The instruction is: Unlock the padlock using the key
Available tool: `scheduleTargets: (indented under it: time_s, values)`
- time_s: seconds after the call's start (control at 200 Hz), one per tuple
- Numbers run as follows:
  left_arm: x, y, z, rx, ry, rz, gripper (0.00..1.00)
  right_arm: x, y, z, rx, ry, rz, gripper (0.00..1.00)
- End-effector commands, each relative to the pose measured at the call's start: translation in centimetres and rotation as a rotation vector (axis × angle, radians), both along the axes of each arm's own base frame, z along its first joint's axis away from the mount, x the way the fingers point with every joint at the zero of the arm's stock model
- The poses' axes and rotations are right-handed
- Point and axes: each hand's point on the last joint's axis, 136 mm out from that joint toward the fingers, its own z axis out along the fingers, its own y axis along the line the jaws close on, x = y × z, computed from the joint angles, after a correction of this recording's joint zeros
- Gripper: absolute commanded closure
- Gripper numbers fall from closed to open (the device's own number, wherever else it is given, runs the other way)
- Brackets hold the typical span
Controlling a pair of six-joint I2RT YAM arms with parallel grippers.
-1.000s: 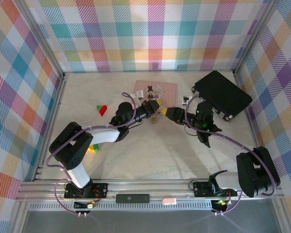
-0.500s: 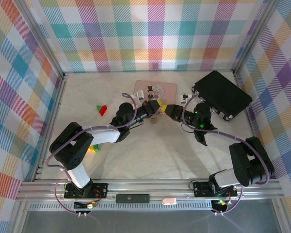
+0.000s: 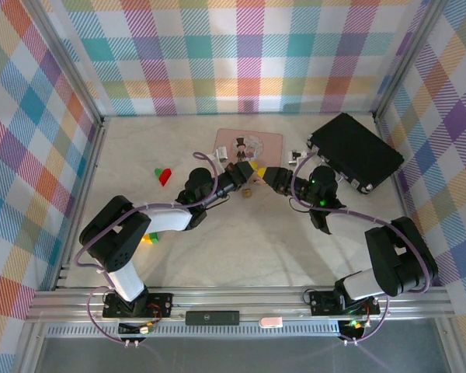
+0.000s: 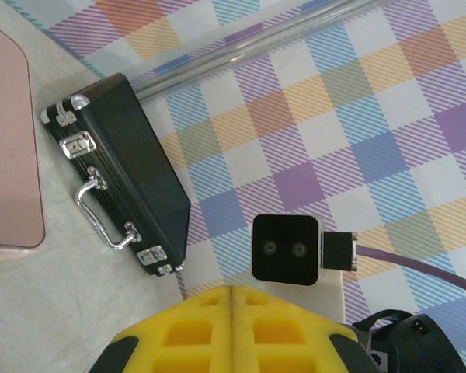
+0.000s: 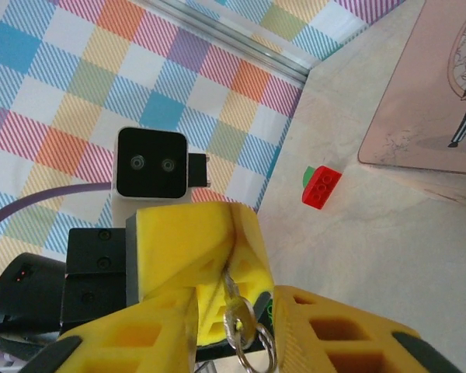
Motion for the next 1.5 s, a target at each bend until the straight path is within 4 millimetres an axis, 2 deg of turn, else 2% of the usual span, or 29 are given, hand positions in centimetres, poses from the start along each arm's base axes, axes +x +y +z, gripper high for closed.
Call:
scheduleTargets:
  time_s: [0.0,0.175,0.43,0.665,0.845,0.875,0.93,0.995,1.035,1.16,1.405,1.495]
  values:
    - [-0.3,-0.1,1.3,-0.057,-0.039,0.007,1.00,-0.3,0.3,0.2,0.018,-0.014,0.005,0.69]
    - [-0.2,-0.3,1.4,-0.073,-0.036,-0.001,1.00,-0.3,0.6,0.2,0.019,-0.019,0.006,0.78]
    - [-0.4,-0.2,1.5,-0.074,-0.038,-0.003,1.00,0.1,0.7,0.4,0.026,-0.034,0.003,0.83]
    - [-0.5,0.2,1.4,-0.075,-0.037,0.007,1.00,0.1,0.6,0.2,0.034,-0.039,-0.008,1.00]
    - [-0.7,0.4,1.4,-0.073,-0.036,0.010,1.00,-0.1,0.5,-0.1,-0.010,-0.052,0.004,1.00]
    - [-0.7,0.4,1.5,-0.073,-0.037,0.007,0.93,-0.2,0.6,-0.2,-0.031,-0.056,0.025,1.00]
    - [-0.8,0.3,1.6,-0.071,-0.039,-0.011,0.72,-0.4,0.8,-0.1,-0.064,-0.060,0.079,1.00]
    - [-0.9,0.3,1.8,-0.074,-0.046,-0.047,0.53,-0.6,0.9,-0.3,-0.103,-0.048,0.151,1.00]
    - [-0.9,0.6,2.0,-0.078,-0.047,-0.064,0.47,-0.7,0.8,-0.2,-0.114,-0.045,0.190,1.00]
    - [-1.0,1.4,2.4,-0.071,-0.056,-0.104,0.46,-1.2,0.6,0.0,-0.141,-0.041,0.277,1.00]
    - [-1.7,1.3,2.2,0.015,-0.066,-0.147,0.49,-1.8,0.4,0.6,-0.194,-0.056,0.329,1.00]
    - [-1.2,1.8,1.0,0.049,-0.036,-0.118,0.50,-1.6,0.0,0.1,-0.220,-0.033,0.299,1.00]
